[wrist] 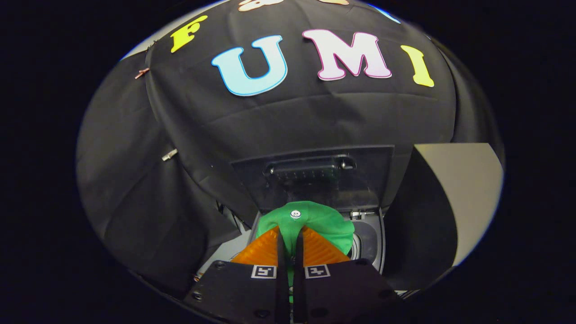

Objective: Put the clothes into the washing machine and then close the washing machine lid.

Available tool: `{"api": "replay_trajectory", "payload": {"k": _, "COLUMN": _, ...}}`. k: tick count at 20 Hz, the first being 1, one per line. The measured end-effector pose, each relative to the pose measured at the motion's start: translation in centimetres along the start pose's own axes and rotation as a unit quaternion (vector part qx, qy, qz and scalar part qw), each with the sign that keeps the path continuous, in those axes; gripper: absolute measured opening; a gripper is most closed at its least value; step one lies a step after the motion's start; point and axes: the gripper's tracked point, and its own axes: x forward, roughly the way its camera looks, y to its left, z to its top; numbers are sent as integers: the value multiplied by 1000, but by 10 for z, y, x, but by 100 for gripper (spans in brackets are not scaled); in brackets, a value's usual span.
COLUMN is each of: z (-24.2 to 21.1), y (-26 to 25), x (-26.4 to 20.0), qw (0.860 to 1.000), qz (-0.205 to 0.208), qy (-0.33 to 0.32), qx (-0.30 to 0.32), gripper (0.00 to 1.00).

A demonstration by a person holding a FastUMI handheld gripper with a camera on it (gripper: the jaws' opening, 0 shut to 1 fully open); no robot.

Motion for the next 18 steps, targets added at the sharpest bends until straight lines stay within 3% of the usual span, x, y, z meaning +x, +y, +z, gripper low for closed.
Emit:
{"api": "replay_trajectory", "payload": {"k": 11, "z": -88, "y": -57, "x": 101, "qw": 997, "qz": -71, "qy": 29, "qx": -20, "gripper": 8}}
{"api": "replay_trajectory", "payload": {"k": 14, "z": -95, "y": -53, "x": 110, "qw": 997, "qz": -60, "qy": 34, "qx": -23, "gripper": 15}}
{"api": "replay_trajectory", "payload": {"k": 18, "z": -92, "y": -63, "x": 105, "qw": 994, "qz": -92, "qy": 29, "qx": -54, "gripper": 83}}
